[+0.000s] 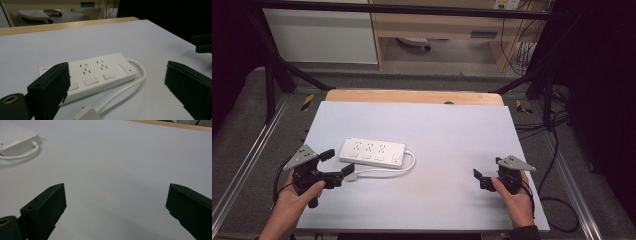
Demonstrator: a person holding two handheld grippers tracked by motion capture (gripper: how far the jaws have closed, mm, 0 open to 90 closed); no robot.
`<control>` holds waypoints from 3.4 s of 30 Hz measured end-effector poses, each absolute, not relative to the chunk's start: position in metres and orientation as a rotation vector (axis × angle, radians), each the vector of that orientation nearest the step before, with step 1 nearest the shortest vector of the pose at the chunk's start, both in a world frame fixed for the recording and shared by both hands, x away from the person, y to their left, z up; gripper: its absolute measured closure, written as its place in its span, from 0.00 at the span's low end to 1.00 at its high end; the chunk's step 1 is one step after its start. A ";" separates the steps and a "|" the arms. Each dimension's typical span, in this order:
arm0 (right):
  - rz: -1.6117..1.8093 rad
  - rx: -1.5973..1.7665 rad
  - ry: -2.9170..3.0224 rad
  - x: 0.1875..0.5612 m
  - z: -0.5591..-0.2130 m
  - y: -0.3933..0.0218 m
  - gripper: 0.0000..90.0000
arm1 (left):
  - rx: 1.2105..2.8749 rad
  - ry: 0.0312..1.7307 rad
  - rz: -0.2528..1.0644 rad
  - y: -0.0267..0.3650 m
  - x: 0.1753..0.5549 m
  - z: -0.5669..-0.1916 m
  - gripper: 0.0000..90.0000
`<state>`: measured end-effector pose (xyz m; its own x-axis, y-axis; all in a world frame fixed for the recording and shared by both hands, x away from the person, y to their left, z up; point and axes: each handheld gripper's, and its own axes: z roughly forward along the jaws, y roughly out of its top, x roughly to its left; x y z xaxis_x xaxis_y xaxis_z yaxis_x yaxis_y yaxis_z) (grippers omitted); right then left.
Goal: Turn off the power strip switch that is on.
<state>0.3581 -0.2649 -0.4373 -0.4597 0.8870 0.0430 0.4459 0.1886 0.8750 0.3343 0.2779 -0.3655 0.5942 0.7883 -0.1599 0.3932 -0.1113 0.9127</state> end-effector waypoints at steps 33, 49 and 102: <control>1.210 1.255 1.981 0.358 -0.437 -0.268 0.04 | 1.776 0.960 0.422 0.252 0.360 -0.367 0.08; 1.215 1.259 1.971 0.358 -0.437 -0.270 0.04 | 1.820 0.955 0.426 0.238 0.371 -0.374 0.08; 1.209 1.279 1.979 0.359 -0.438 -0.272 0.04 | 1.928 0.987 0.386 0.221 0.398 -0.401 0.39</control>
<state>0.3587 -0.2720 -0.4376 -0.4422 0.8948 0.0614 0.4629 0.1690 0.8701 0.3977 0.2213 -0.4006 0.6313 0.7664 -0.1184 0.4825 -0.2687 0.8336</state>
